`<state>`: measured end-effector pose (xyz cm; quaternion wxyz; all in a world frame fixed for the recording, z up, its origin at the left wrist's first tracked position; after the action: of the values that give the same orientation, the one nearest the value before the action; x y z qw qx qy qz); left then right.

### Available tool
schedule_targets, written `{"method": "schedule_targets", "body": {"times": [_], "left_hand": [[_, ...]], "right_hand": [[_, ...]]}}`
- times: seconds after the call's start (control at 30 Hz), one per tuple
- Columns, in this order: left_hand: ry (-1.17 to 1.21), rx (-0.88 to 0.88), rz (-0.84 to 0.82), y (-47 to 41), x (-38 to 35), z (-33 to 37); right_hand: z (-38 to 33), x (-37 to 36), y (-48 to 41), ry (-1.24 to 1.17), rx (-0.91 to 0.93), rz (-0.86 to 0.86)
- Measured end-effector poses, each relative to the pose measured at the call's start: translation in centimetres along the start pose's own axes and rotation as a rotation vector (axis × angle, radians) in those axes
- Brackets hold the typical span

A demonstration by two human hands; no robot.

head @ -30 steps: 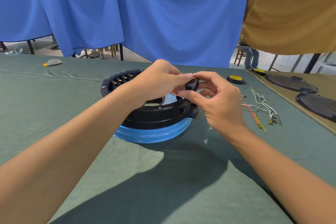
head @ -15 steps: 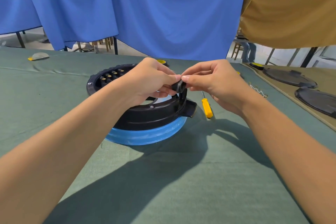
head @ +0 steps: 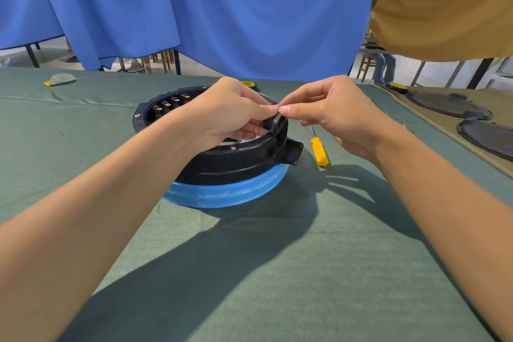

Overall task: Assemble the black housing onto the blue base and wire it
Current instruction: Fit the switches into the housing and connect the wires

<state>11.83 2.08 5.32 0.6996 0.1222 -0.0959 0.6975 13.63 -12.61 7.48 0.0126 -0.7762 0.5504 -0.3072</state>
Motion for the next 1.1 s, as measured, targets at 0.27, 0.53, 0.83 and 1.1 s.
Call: {"method": "schedule_targets", "body": {"times": [0.27, 0.53, 0.83, 1.1], "left_hand": [[-0.068, 0.070, 0.007, 0.2, 0.1, -0.5], [-0.132, 0.090, 0.028, 0.5, 0.2, -0.5], [-0.167, 0.081, 0.014, 0.2, 0.0, -0.6], [-0.168, 0.080, 0.024, 0.2, 0.0, -0.7]], "right_hand": [[1.1, -0.8, 0.1, -0.097, -0.105, -0.028], [1.1, -1.2, 0.4, -0.138, -0.112, -0.044], [1.3, -1.5, 0.5, -0.158, -0.135, -0.070], [0.5, -1.9, 0.5, -0.057, -0.073, -0.099]]}}
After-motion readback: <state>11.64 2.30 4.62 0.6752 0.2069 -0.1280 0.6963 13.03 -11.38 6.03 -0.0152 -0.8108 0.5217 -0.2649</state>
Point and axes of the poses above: each hand's wrist, its own y-axis away from the middle knuckle, its own x-axis out of the back of the hand, z = x × y, the point moved 8 cm from there along -y, towards the middle knuckle, and after that the axes turned 5 degrees about x, right-handed, at the moved point
